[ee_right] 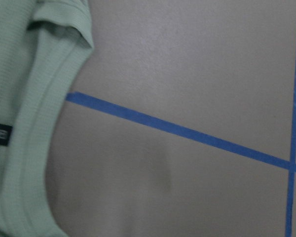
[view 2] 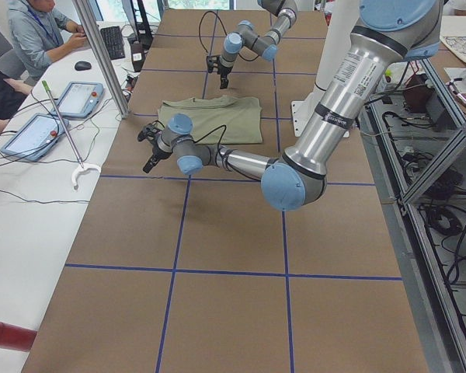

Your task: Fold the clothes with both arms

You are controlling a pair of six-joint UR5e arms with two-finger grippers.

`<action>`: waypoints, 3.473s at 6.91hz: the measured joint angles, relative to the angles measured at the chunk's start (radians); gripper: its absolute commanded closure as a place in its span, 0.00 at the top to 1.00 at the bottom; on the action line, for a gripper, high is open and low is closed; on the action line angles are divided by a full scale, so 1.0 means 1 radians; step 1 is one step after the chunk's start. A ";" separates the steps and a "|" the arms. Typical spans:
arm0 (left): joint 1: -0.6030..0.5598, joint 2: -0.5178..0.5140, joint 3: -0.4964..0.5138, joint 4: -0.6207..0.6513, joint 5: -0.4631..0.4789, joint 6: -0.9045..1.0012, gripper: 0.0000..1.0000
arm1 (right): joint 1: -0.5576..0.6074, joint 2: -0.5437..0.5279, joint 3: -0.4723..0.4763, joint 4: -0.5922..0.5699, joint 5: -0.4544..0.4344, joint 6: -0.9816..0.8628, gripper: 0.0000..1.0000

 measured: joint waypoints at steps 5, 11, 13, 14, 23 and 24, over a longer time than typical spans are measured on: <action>0.004 0.023 -0.001 -0.028 0.000 0.000 1.00 | -0.125 0.128 -0.130 0.092 -0.001 0.075 0.52; 0.005 0.026 0.000 -0.029 0.000 0.000 1.00 | -0.120 0.111 -0.114 0.096 0.001 0.072 0.00; 0.008 0.026 0.000 -0.029 0.000 0.000 1.00 | -0.113 0.037 -0.034 0.093 0.000 0.074 0.00; 0.009 0.026 0.000 -0.029 0.000 0.000 1.00 | -0.110 -0.005 0.008 0.093 0.000 0.077 0.57; 0.015 0.025 -0.015 -0.029 -0.037 -0.015 1.00 | 0.049 0.216 -0.220 0.154 0.048 0.100 1.00; 0.016 0.026 -0.015 -0.029 -0.041 -0.016 1.00 | 0.066 0.241 -0.324 0.226 0.048 0.069 1.00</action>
